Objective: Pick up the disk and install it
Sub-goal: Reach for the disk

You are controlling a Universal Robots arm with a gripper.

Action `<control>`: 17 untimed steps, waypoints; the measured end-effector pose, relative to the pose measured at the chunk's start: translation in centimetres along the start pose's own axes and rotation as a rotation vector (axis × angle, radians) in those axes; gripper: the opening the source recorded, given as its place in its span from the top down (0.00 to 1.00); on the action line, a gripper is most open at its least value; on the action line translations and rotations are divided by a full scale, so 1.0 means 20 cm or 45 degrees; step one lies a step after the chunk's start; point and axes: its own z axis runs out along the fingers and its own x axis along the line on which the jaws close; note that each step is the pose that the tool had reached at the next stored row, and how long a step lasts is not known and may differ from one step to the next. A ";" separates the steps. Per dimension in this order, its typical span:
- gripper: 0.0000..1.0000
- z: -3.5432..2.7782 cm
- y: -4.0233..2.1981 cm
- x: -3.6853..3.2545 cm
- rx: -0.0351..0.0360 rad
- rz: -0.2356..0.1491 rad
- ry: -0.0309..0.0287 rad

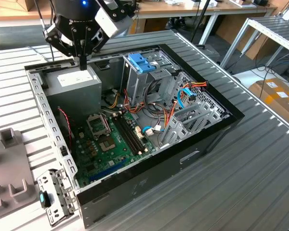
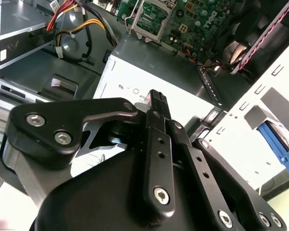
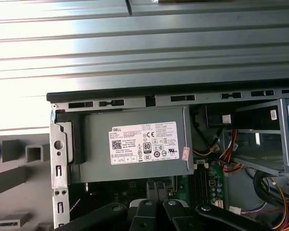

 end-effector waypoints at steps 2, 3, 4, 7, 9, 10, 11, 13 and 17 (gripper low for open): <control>0.89 -0.001 -0.001 0.014 0.0001 0.000 0.0000; 0.89 -0.001 -0.001 0.019 0.0000 0.000 -0.0001; 0.89 -0.001 -0.002 0.027 0.0001 0.000 0.0000; 0.89 -0.002 -0.004 0.058 0.0001 0.000 0.0000; 0.89 -0.002 -0.005 0.069 0.0000 0.000 0.0000; 0.89 -0.002 -0.005 0.075 0.0001 0.000 0.0000; 0.89 -0.002 -0.006 0.081 0.0001 0.000 0.0000; 0.89 -0.002 -0.006 0.088 0.0000 0.000 0.0000; 0.89 -0.003 -0.002 0.105 0.0001 0.000 0.0000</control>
